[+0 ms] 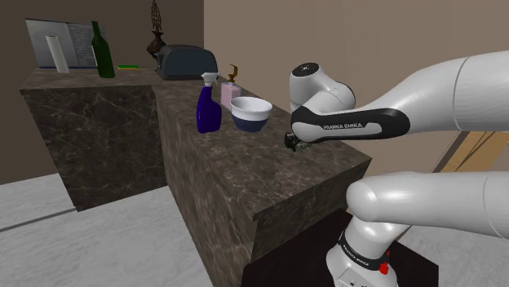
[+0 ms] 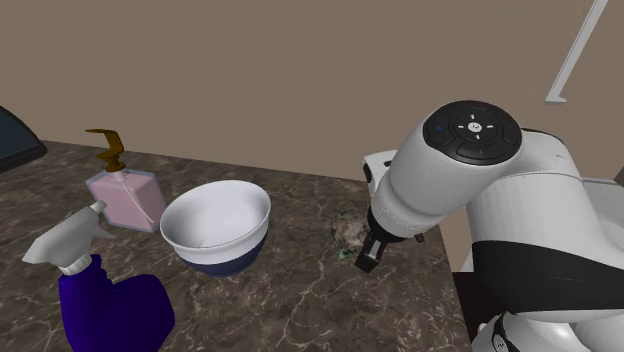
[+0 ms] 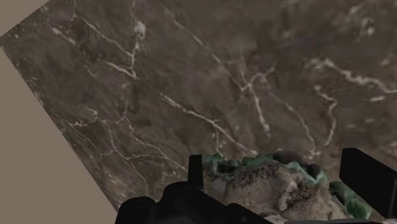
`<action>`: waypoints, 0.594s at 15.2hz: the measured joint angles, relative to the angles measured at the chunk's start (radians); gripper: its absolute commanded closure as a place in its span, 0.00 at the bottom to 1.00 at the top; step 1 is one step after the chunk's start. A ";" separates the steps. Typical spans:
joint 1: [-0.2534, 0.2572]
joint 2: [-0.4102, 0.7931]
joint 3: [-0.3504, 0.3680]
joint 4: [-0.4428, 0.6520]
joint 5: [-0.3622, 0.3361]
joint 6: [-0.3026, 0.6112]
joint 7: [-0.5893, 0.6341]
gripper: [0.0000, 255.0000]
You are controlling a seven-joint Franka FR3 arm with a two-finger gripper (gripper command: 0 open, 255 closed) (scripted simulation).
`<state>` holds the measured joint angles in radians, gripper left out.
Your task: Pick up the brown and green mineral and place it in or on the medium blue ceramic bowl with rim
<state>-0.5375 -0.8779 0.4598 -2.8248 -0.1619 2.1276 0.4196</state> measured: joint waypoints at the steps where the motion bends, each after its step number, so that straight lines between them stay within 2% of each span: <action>1: 0.000 0.000 0.000 0.000 0.000 0.000 0.000 0.00; 2: 0.000 0.000 0.000 0.000 0.000 0.000 0.000 1.00; 9: 0.000 -0.001 0.000 0.000 0.000 0.000 0.000 1.00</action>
<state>-0.5374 -0.8786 0.4598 -2.8244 -0.1621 2.1275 0.4196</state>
